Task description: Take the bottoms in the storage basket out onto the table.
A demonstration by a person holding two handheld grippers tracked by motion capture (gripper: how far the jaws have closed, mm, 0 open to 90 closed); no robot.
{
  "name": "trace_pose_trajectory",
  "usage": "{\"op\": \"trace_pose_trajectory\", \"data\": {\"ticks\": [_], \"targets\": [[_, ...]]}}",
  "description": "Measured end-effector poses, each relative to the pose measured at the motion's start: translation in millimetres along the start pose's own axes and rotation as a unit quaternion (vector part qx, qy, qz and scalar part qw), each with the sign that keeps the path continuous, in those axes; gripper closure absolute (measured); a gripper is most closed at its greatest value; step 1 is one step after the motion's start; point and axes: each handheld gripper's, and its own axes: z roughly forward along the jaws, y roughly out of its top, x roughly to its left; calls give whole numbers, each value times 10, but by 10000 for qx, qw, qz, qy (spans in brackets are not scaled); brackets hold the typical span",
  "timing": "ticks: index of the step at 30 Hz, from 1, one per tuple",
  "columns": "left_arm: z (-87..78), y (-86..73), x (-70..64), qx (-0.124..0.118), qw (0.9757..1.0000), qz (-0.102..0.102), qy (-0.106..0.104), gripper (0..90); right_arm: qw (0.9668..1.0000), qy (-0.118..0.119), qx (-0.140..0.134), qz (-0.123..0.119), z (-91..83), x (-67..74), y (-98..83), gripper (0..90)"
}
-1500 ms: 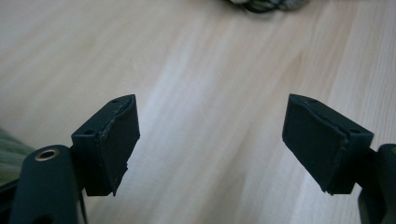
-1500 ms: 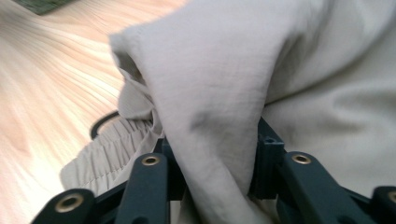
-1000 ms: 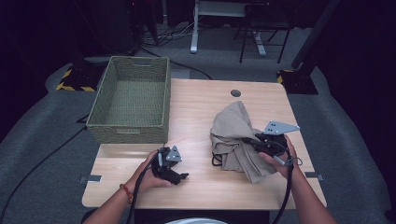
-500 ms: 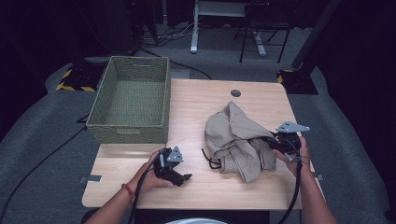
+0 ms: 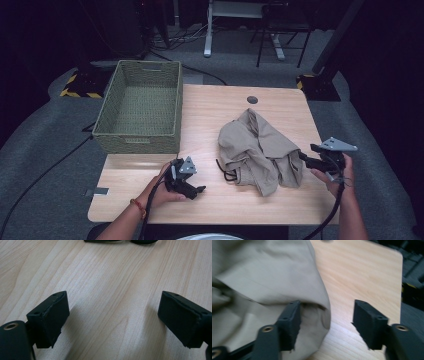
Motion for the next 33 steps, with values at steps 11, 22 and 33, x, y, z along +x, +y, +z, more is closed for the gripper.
{"op": "trace_pose_trajectory", "data": {"ticks": [11,22,33], "targets": [[1,1,2,-2,10000,10,-6,108,9848,1441,-666,-701,-114,695,265,373],[1,0,1,-1,10000,5,-10,108,9633,2132,338,-1599,429,1325,145,447],[1,1,2,-1,10000,3,-12,108,9608,2145,-74,-1754,413,1513,171,350]]}}
